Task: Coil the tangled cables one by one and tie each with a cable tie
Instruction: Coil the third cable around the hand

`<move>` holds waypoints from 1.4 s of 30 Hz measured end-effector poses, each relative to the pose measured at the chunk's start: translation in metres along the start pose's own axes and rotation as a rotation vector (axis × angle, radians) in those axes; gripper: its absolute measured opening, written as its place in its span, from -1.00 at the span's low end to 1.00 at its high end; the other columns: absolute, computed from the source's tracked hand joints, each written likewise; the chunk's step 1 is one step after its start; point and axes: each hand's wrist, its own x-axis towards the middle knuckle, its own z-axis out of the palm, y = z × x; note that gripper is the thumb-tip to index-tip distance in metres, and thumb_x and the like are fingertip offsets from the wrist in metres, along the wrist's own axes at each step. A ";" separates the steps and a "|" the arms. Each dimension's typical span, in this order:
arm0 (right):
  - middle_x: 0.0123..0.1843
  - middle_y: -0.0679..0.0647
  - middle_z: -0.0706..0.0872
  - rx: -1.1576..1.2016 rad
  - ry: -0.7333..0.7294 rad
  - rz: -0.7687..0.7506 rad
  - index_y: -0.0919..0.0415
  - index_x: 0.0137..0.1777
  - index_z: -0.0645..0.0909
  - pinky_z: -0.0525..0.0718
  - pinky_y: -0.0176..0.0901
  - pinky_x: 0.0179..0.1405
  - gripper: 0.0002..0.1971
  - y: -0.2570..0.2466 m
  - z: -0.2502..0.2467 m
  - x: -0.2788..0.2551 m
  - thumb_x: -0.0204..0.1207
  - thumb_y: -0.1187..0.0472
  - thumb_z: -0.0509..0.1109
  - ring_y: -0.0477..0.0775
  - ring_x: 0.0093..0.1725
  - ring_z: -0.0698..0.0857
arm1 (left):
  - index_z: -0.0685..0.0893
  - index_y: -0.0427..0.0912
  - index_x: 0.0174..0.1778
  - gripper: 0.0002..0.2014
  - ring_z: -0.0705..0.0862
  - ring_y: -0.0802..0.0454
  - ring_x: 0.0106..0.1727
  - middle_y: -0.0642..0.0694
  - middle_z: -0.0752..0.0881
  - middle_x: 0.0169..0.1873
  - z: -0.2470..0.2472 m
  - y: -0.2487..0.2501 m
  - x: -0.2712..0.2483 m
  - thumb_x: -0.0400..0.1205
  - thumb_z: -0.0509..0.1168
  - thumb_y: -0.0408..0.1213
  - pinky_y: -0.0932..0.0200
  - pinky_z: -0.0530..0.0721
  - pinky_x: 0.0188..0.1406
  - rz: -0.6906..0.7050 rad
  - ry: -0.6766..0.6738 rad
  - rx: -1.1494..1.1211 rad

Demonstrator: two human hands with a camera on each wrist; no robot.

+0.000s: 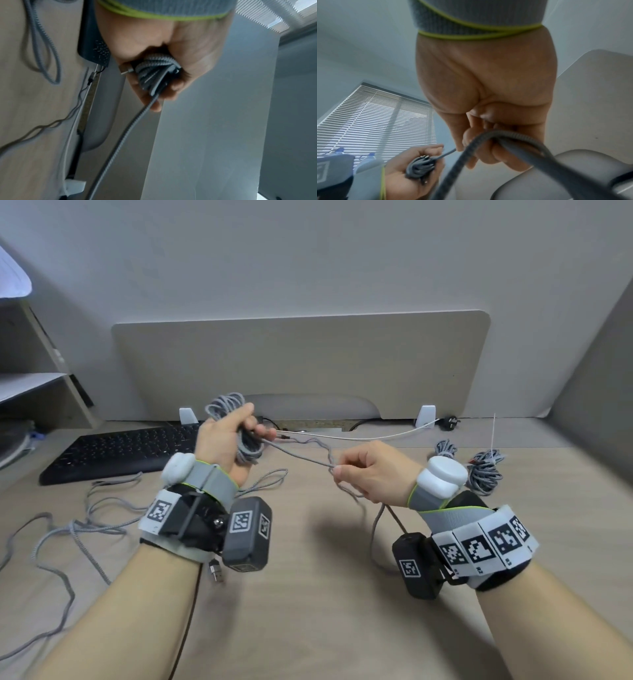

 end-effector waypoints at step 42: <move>-0.56 -0.01 0.38 0.169 0.114 -0.047 0.30 -0.14 0.61 0.26 -0.24 -0.57 -0.76 0.000 -0.016 0.000 0.71 0.23 0.21 0.02 -0.57 0.26 | 0.35 -0.02 -0.35 -0.63 0.22 0.12 -0.66 0.05 0.30 -0.63 0.003 -0.030 -0.010 0.63 0.42 -0.23 0.27 0.37 -0.64 0.032 -0.088 0.360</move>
